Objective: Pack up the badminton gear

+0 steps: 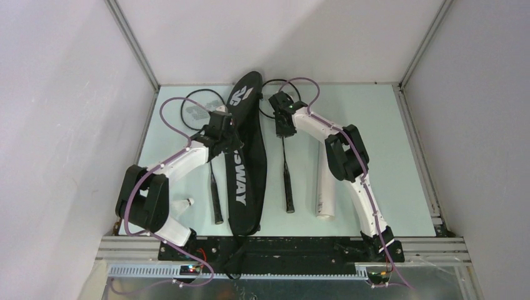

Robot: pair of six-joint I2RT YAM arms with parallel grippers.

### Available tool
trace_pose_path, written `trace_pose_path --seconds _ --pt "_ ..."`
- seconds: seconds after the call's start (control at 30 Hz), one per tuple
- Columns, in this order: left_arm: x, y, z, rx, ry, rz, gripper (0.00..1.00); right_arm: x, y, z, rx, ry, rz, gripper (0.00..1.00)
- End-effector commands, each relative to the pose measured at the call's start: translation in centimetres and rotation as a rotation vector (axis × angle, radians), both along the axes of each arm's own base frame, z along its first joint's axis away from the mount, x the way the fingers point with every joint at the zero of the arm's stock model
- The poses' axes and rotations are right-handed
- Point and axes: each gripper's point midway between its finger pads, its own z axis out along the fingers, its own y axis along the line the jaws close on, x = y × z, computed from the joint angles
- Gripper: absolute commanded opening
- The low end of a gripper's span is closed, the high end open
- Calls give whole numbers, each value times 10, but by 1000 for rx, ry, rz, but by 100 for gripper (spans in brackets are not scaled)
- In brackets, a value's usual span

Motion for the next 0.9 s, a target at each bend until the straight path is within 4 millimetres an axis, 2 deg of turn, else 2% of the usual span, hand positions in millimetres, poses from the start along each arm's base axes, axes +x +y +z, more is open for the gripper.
trace_pose_path --seconds 0.0,0.03,0.07,0.13,0.17,0.2,0.27,0.3,0.33,0.37,0.4,0.43,0.47,0.5,0.53,0.57,0.6,0.63,0.67,0.7,0.73,0.87 --pt "7 6 21 -18 -65 17 0 -20 -16 -22 -67 94 -12 12" --pt "8 6 20 -20 -64 16 0 -20 -20 -20 -87 81 -14 1" --pt "9 6 23 -21 -68 17 0 -16 -24 -16 -110 58 -23 0" --pt "13 7 26 -21 -70 20 0 -8 -32 6 -139 -4 -29 0" --pt "15 8 25 -21 -68 24 0 -2 -32 27 -132 -56 -20 0" --pt "17 8 28 -25 -73 28 0 1 -34 38 -136 -90 -19 0" --pt "25 9 26 -35 -65 40 0 1 -37 86 -102 -196 -6 0" --pt "27 10 26 -39 -61 51 0 4 -35 100 -89 -249 8 0" --pt "32 11 25 -37 -55 58 0 -4 -41 118 -85 -283 5 0" --pt "38 12 30 -41 -63 70 0 -5 -39 127 -67 -314 7 0" --pt "40 12 24 -37 -48 75 0 -17 -45 135 -52 -323 10 0" --pt "47 12 30 -47 -60 85 0 -21 -44 141 -31 -344 8 0" --pt "50 12 25 -44 -44 87 0 -34 -49 142 -22 -344 8 0" --pt "57 12 31 -50 -57 92 0 -38 -49 144 -12 -357 6 0" --pt "59 12 24 -41 -32 95 0 -50 -53 144 -10 -357 4 0" --pt "66 12 30 -43 -39 98 0 -56 -55 143 -11 -353 6 0" --pt "69 13 23 -36 -19 101 0 -69 -55 140 -10 -340 18 0" --pt "78 12 30 -42 -34 107 0 -76 -55 137 -9 -329 27 0" --pt "81 13 23 -39 -12 112 0 -90 -52 131 -12 -315 47 0" --pt "87 12 28 -47 -23 110 0 -96 -51 129 -14 -306 59 0" --pt "89 11 23 -51 -9 107 0 -109 -48 122 -23 -284 82 0" --pt "98 7 27 -60 -18 98 0 -142 -41 100 -64 -220 157 0"
